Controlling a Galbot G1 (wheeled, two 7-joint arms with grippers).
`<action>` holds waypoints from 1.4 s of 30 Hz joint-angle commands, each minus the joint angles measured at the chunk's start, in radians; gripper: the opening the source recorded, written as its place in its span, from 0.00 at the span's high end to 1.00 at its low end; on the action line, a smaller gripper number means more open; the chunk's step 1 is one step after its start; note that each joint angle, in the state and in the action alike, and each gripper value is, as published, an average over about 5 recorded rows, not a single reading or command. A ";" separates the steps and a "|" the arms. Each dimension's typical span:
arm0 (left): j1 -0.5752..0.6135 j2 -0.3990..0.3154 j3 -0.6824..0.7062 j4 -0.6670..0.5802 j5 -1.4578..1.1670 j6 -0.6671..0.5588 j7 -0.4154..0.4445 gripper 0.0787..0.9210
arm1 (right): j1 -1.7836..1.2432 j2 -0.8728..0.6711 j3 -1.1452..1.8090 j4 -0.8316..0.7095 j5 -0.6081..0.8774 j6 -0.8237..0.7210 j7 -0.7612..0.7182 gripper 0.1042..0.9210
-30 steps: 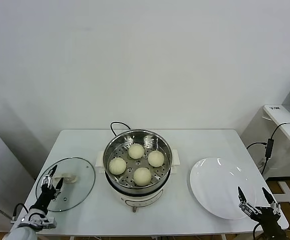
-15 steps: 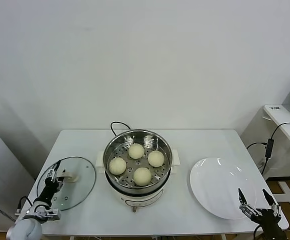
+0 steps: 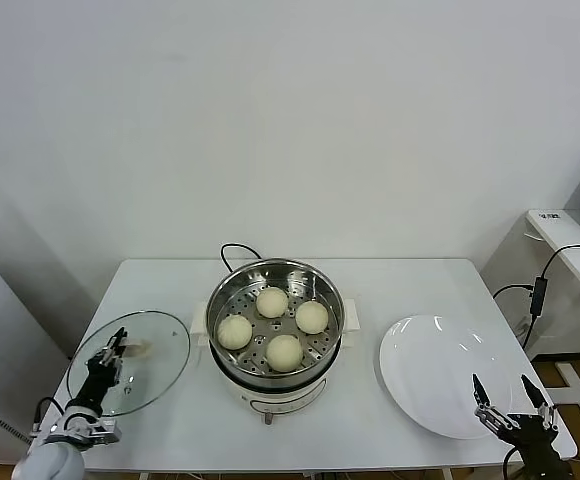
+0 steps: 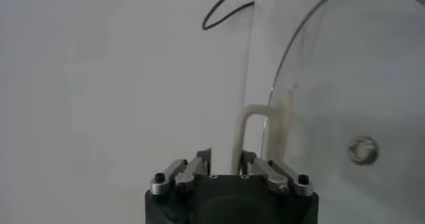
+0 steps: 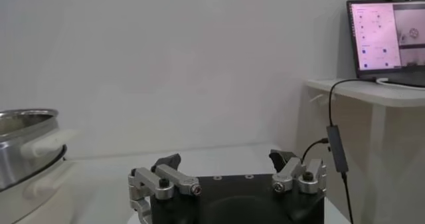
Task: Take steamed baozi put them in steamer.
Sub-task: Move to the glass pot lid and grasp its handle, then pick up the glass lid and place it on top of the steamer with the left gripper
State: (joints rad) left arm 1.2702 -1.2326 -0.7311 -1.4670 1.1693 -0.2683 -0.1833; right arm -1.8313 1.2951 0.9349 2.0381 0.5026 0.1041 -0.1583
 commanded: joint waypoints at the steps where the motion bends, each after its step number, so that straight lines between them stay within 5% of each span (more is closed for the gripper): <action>1: 0.073 0.133 -0.024 -0.212 -0.207 0.116 0.085 0.89 | 0.015 -0.011 -0.008 -0.006 0.003 -0.009 -0.002 0.12; 11: 0.128 0.338 0.023 -0.550 -0.423 0.481 0.251 0.96 | 0.032 -0.040 -0.003 -0.041 0.014 -0.024 -0.035 0.12; 18: 0.094 0.384 0.315 -0.767 -0.353 0.782 0.308 0.96 | 0.026 -0.054 0.026 -0.080 0.019 -0.037 -0.082 0.12; 27: -0.155 0.282 0.720 -0.741 -0.154 0.970 0.331 0.96 | 0.011 -0.022 0.039 -0.080 0.003 -0.043 -0.088 0.12; 34: -0.317 0.163 0.831 -0.630 -0.045 0.988 0.356 0.96 | -0.002 -0.005 0.041 -0.063 -0.012 -0.052 -0.083 0.12; 42: -0.345 0.030 0.904 -0.547 0.076 1.005 0.382 0.96 | -0.008 0.009 0.044 -0.056 -0.040 -0.053 -0.080 0.12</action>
State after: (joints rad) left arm 1.0498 -1.0529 -0.0201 -2.0828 1.0824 0.6408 0.1610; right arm -1.8351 1.2910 0.9761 1.9808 0.4841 0.0515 -0.2338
